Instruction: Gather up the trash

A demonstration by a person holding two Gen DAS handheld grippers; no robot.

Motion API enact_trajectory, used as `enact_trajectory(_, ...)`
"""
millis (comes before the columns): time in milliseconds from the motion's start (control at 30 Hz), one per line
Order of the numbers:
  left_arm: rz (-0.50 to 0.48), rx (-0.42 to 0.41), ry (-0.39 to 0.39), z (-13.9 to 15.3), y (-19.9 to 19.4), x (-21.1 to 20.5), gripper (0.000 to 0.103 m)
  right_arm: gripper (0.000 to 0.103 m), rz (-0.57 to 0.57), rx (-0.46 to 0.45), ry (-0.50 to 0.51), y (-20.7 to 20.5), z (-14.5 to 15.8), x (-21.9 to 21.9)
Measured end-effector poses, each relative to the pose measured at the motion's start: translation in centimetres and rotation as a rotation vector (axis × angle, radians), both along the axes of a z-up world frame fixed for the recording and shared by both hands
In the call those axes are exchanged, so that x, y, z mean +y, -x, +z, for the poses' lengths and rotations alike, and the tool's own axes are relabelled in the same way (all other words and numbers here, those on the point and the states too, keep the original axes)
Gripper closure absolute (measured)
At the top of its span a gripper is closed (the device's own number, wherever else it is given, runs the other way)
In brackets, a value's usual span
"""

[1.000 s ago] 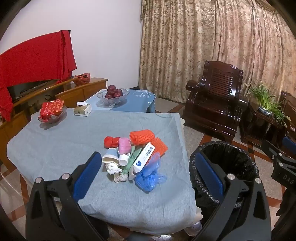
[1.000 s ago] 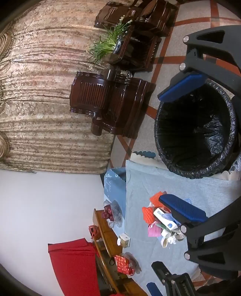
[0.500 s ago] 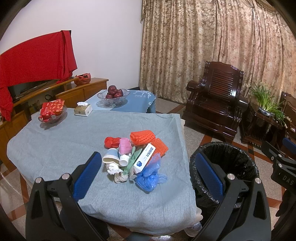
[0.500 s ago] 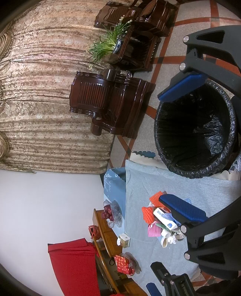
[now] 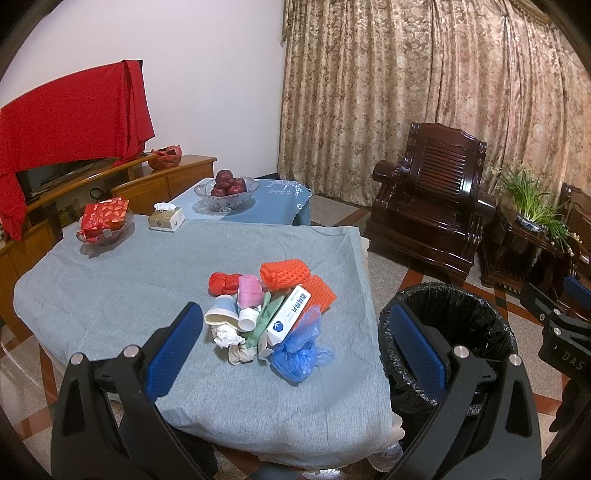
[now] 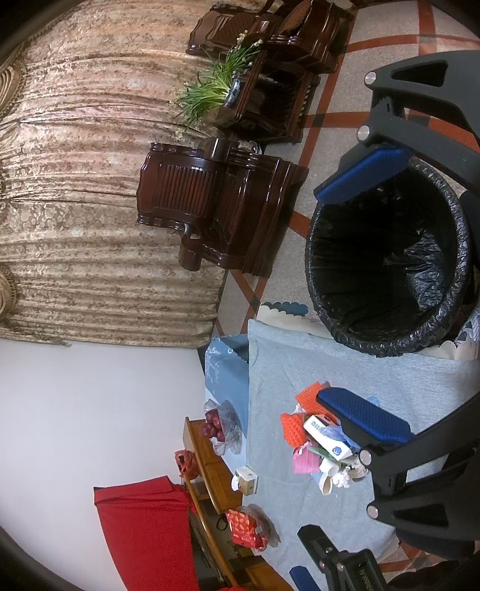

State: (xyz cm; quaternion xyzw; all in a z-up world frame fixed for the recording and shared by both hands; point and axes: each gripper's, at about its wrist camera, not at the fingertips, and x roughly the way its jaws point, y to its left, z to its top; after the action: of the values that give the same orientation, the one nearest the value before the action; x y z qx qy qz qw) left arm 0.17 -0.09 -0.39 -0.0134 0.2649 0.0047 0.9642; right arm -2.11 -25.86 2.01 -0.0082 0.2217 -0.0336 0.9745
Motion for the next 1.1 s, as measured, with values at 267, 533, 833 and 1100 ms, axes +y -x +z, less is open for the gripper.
enact_trajectory(267, 0.000, -0.001, 0.000, -0.05, 0.00, -0.02, 0.005, 0.006, 0.000, 0.002, 0.000, -0.02, 0.00, -0.01)
enact_trajectory(533, 0.001, 0.000, 0.000, -0.08, -0.01, -0.01, 0.005, 0.006, 0.000, 0.003, -0.001, -0.06, 0.03, -0.11)
enact_trajectory(833, 0.001, 0.001, 0.001, -0.08, -0.02, 0.00, 0.005, 0.006, 0.000, 0.004, -0.001, -0.11, 0.10, -0.18)
enact_trajectory(1100, 0.001, 0.001, 0.001, -0.15, -0.03, 0.01, 0.005, 0.006, 0.000, 0.005, -0.001, -0.22, 0.12, -0.15)
